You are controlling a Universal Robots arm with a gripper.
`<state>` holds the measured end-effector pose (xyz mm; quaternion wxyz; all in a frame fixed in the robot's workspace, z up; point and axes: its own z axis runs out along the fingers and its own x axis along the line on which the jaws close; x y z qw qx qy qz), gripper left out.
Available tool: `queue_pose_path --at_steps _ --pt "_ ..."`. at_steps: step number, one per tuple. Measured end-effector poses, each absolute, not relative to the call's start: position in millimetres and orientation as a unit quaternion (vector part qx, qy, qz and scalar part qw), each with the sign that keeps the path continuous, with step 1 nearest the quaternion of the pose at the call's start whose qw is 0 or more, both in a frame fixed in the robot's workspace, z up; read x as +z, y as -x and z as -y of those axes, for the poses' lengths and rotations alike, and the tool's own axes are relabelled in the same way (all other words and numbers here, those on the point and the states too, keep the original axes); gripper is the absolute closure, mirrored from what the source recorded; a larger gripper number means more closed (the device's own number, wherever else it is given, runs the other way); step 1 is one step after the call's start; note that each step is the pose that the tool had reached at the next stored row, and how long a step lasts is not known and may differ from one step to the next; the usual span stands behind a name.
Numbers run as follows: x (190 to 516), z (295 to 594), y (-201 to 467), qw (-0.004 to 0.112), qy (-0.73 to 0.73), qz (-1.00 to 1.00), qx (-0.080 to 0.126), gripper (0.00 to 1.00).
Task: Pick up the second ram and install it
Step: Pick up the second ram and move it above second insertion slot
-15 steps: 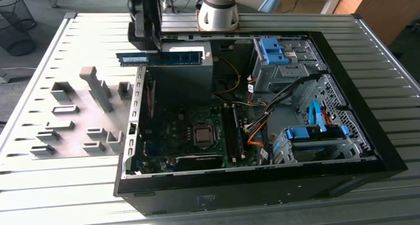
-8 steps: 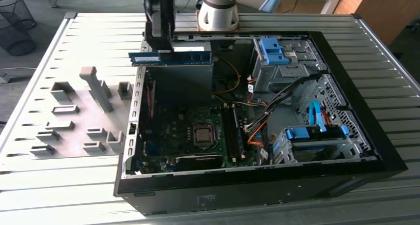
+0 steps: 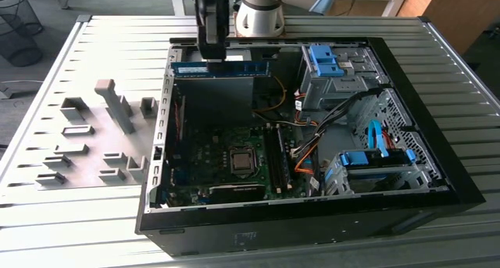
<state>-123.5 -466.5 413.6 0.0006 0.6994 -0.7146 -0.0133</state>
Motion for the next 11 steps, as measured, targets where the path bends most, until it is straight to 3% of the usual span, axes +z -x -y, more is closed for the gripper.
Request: queue_pose_path --at_steps 11 --pt "414 466 87 0.001 -0.699 0.715 -0.013 0.86"
